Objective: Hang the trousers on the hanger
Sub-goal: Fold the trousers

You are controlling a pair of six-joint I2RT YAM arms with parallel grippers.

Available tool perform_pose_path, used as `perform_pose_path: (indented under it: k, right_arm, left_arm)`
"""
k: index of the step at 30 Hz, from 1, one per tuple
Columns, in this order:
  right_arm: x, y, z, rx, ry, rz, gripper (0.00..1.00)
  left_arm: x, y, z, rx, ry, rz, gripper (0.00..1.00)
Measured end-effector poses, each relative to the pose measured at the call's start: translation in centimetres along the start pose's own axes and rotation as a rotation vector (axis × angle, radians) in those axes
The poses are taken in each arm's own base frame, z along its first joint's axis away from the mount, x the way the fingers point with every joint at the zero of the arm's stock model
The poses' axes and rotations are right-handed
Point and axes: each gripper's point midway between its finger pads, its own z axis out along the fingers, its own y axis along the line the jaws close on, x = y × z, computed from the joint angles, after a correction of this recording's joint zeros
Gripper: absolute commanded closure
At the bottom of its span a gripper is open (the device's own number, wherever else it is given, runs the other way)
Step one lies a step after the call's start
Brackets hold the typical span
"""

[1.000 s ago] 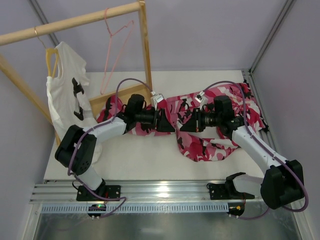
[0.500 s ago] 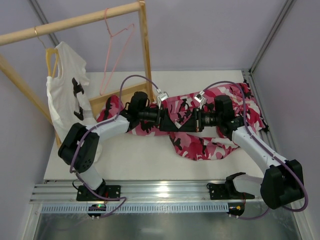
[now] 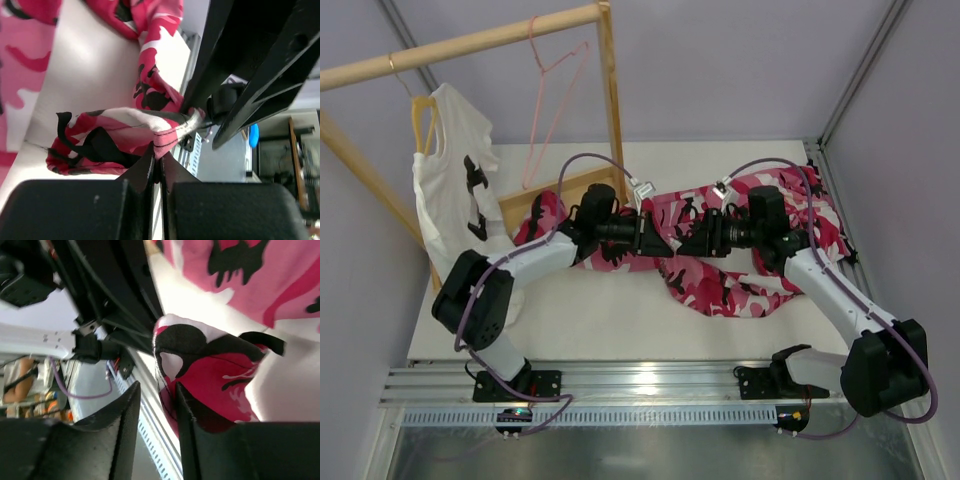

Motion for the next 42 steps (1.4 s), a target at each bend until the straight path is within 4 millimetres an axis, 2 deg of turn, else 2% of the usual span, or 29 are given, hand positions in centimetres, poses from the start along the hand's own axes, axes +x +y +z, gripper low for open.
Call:
perform_pose_path:
  k: [2,6,10,14,17,20,23,26,31,36,39,42]
  right_arm:
    - [-1.1,-0.6,-0.2,0.078,-0.026,0.017,0.45]
    - [-5.6,-2.6,-2.2,0.323,-0.162,0.040,0.33]
    - [-10.3,-5.4,-7.0,0.584,-0.363,0.094,0.28]
    - [-11.8,-9.1,-13.2,0.847,-0.526,0.186,0.22]
    - [-11.0,-12.0,-18.0,1.042,-0.604,0.277,0.22]
    - [-9.6,-14.6,-21.3,1.165,-0.642,0.355,0.21]
    - [-7.5,-17.2,-23.9,1.248,-0.652,0.444,0.21]
    - [-5.5,-19.1,-25.6,1.288,-0.656,0.524,0.22]
    - [-3.3,-21.9,-27.3,1.333,-0.661,0.652,0.23]
    - [-0.2,-25.5,-27.7,1.371,-0.642,0.808,0.25]
    - [1.3,-27.2,-27.6,1.386,-0.635,0.868,0.27]
    - [2.1,-28.6,-27.3,1.393,-0.638,0.899,0.31]
  left_arm:
    - [-0.1,0.2,-0.5,-0.065,-0.017,-0.030,1.00]
    - [-1.2,0.1,-2.9,-0.262,-0.070,-0.069,1.00]
    - [-4.4,-0.7,-7.3,-0.524,-0.193,-0.060,1.00]
    - [-6.4,-1.7,-12.8,-0.767,-0.338,-0.077,1.00]
    - [-6.2,-1.3,-16.8,-0.951,-0.399,-0.129,1.00]
    - [-4.7,0.1,-19.5,-1.105,-0.404,-0.185,1.00]
    - [-2.8,1.5,-22.2,-1.254,-0.381,-0.230,1.00]
    - [-1.8,2.1,-24.5,-1.370,-0.379,-0.249,1.00]
    - [-1.4,2.3,-28.7,-1.535,-0.430,-0.239,1.00]
    - [-1.8,2.0,-33.0,-1.664,-0.510,-0.232,1.00]
    - [-1.9,1.8,-34.6,-1.713,-0.537,-0.228,1.00]
    - [-1.9,1.8,-35.3,-1.730,-0.548,-0.226,1.00]
